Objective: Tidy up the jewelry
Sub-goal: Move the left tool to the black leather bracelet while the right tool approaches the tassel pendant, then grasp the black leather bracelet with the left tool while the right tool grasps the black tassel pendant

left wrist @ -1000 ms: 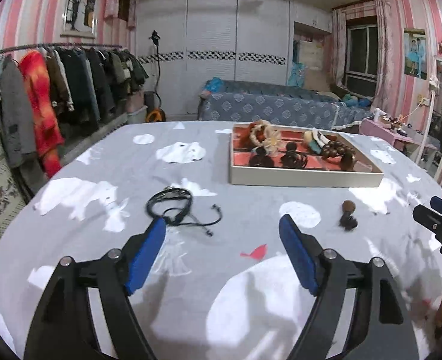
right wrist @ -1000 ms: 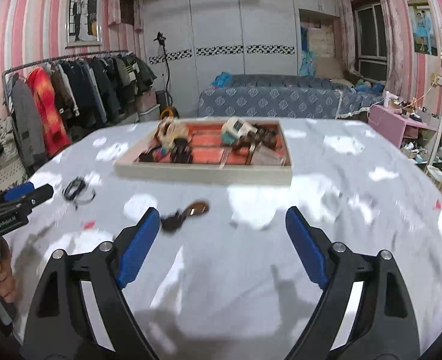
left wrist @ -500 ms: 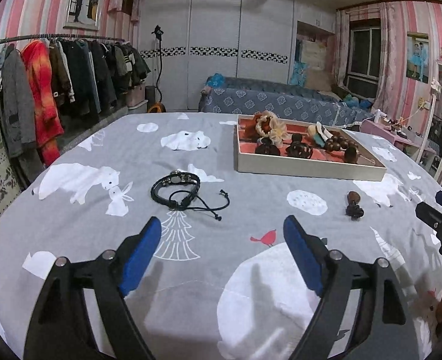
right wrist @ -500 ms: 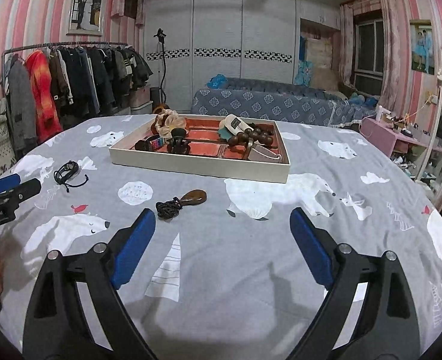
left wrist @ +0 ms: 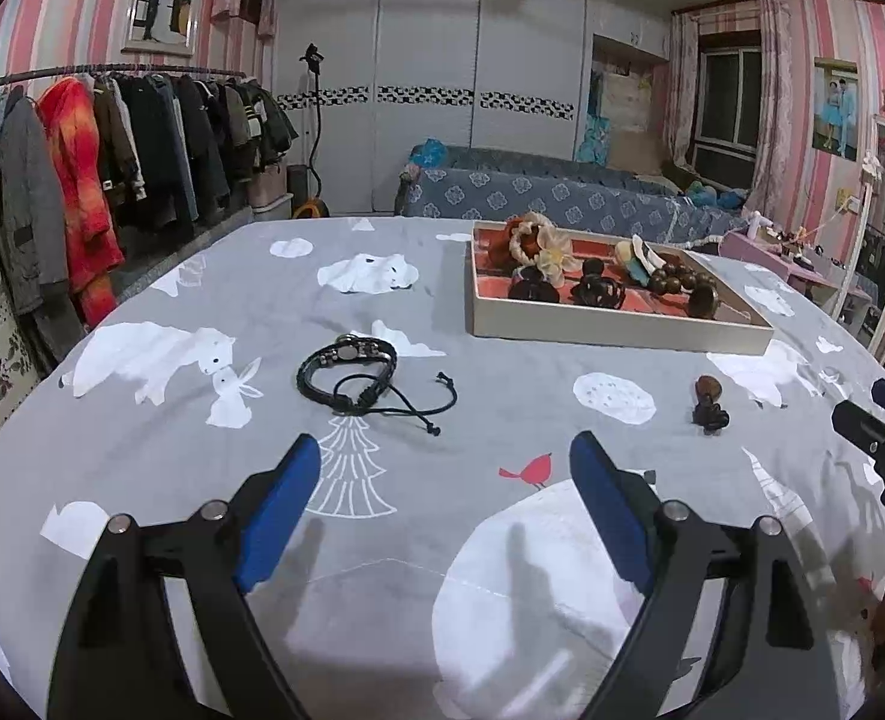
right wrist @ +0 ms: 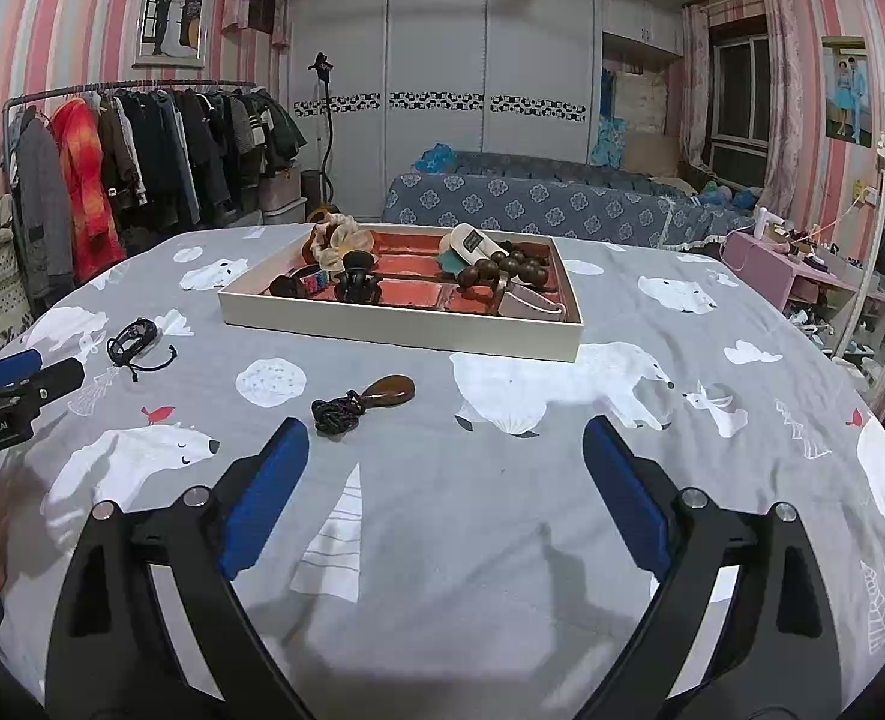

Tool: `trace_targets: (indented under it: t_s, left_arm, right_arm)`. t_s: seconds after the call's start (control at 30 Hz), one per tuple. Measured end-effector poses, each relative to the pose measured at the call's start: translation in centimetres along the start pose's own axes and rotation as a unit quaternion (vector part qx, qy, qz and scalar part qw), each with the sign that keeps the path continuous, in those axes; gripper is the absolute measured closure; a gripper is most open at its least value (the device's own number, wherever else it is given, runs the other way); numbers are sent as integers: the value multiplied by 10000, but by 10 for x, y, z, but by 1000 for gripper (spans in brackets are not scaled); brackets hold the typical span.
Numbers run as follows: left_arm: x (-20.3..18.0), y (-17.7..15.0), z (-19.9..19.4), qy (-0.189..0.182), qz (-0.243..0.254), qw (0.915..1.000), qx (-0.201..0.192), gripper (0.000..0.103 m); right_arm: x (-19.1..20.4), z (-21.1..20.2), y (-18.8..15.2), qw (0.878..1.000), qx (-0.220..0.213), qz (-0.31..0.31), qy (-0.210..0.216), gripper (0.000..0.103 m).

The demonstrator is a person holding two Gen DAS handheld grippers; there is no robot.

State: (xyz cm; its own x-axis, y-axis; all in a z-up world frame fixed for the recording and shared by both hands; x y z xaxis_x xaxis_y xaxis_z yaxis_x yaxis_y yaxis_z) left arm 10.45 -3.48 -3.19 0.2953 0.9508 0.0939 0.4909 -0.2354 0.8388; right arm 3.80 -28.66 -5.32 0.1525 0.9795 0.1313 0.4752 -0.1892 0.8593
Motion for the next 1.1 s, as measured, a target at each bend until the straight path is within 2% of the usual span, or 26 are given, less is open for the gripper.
trace_targets:
  t_s: [0.6,0.73,1.0,1.1]
  left_arm:
    - [-3,1,0,16,63,10000,-9,18]
    - [-1,1,5,15,92,9998,156,18]
    - [28,13,20,411,59,9980,467,18]
    - [40,21,35,414,-3,9971,634,18]
  right_arm:
    - [-2,4,-1,9999,94,40,-69,12]
    - [-2,7,-1,9998,196,80,-50,12]
    - [14,22,4,9982,551,136,183,12]
    - [30,36,8,9966,791,-20,235,17]
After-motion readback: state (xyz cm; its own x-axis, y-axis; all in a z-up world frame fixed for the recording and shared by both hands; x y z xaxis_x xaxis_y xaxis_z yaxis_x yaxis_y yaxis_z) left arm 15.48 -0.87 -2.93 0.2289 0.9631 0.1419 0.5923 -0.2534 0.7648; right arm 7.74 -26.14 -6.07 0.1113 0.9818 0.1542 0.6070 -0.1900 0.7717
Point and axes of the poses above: each gripper's, at about its wrist camera, not at the fingertips, and z roughly the way its jaws point, x to its left, y to its top, the point moved 1 cm from there along z, roughly the way its jaws point, and after that the axes turned 10 degrees about z, right-handed, at the moved point
